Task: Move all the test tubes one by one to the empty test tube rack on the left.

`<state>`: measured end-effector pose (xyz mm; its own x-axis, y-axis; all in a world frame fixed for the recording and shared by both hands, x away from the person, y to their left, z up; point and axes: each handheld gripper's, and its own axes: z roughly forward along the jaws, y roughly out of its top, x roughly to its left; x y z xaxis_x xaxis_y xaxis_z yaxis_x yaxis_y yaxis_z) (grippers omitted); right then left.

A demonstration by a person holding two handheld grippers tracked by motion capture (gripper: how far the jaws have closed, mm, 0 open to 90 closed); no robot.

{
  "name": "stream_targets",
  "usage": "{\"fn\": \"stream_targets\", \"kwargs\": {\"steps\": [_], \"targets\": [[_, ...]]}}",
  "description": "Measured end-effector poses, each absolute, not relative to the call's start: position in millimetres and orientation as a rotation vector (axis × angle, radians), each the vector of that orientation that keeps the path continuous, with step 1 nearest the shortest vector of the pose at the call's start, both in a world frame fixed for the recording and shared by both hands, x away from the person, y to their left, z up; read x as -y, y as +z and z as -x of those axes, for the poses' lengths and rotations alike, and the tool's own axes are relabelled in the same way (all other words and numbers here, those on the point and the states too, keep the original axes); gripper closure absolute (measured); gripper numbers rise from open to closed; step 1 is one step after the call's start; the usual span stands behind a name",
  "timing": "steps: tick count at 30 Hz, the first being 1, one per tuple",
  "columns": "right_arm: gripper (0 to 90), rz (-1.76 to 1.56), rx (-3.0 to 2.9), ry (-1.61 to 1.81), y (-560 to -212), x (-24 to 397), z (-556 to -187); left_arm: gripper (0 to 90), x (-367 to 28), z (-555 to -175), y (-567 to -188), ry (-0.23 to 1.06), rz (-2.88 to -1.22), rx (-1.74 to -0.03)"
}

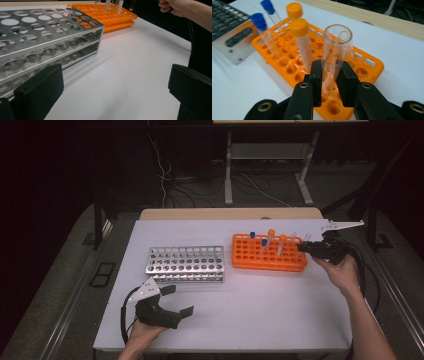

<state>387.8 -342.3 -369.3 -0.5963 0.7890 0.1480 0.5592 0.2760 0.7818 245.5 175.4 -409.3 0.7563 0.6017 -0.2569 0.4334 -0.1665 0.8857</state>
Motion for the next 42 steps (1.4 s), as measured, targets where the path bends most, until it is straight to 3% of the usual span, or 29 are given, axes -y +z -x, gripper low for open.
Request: {"fn": "stream_targets", "kwargs": {"steps": [18,42], "targets": [[74.8,-1.081,-2.433,1.246,-343,315,-352,0.0,-159,-259,-383,0.155,-1.882,-0.736],[74.8,-0.748,-2.677,1.286,-321,232,-330,0.0,-119,-285,-340,0.157,-1.984,-0.585]]}}
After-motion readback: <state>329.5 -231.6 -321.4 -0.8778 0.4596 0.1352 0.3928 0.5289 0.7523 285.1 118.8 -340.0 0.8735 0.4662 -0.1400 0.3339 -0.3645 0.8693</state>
